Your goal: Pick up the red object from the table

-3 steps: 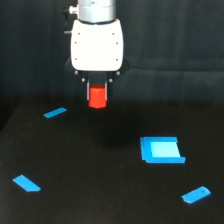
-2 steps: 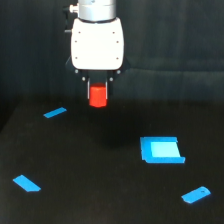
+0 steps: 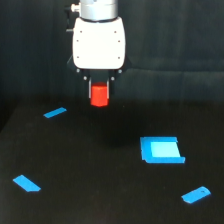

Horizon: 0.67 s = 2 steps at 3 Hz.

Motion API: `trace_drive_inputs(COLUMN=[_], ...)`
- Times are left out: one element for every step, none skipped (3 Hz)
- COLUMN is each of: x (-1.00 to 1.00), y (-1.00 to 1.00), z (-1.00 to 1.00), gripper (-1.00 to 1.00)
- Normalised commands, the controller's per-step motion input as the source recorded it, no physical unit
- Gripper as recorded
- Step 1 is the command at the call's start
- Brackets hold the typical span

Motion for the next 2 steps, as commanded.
trace_drive_inputs(x=[0.01, 0.12], y=[0.00, 0.00], z=[0.03, 0.09], gripper=[-1.00, -0.93])
